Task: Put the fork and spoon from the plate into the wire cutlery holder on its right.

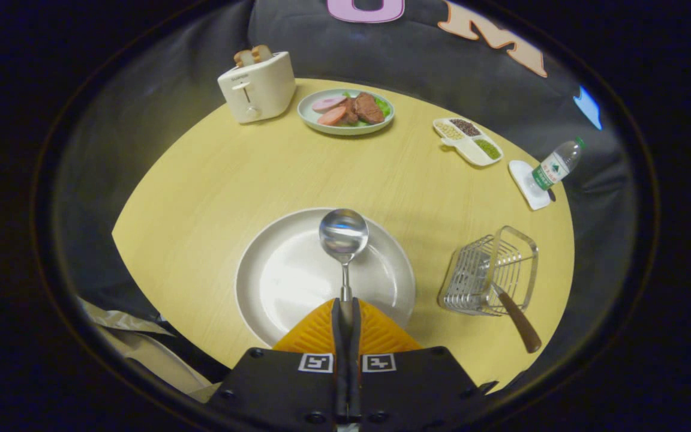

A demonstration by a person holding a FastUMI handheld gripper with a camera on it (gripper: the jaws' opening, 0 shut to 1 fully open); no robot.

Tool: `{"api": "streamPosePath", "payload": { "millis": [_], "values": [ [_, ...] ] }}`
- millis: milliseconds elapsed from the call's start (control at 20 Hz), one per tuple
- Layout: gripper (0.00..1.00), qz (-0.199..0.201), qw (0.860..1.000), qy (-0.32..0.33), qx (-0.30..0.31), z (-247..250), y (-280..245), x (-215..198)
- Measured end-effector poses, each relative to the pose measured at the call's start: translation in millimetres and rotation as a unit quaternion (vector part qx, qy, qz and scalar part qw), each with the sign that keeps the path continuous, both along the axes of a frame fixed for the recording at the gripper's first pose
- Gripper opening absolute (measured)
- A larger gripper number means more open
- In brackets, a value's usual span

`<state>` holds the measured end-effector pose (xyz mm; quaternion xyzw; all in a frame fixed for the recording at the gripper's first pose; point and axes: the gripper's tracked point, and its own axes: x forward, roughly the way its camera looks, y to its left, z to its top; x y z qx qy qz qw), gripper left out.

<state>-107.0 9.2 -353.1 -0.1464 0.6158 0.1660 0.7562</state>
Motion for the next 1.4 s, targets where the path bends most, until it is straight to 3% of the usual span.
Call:
{"api": "streamPosePath", "payload": {
  "millis": [800, 1400],
  "values": [
    [0.04, -0.008, 0.998, 0.026, -0.055, 36.7, -76.9, 33.5],
    [0.04, -0.062, 0.99, 0.06, -0.109, 41.1, -144.5, 43.9]
  ]
}}
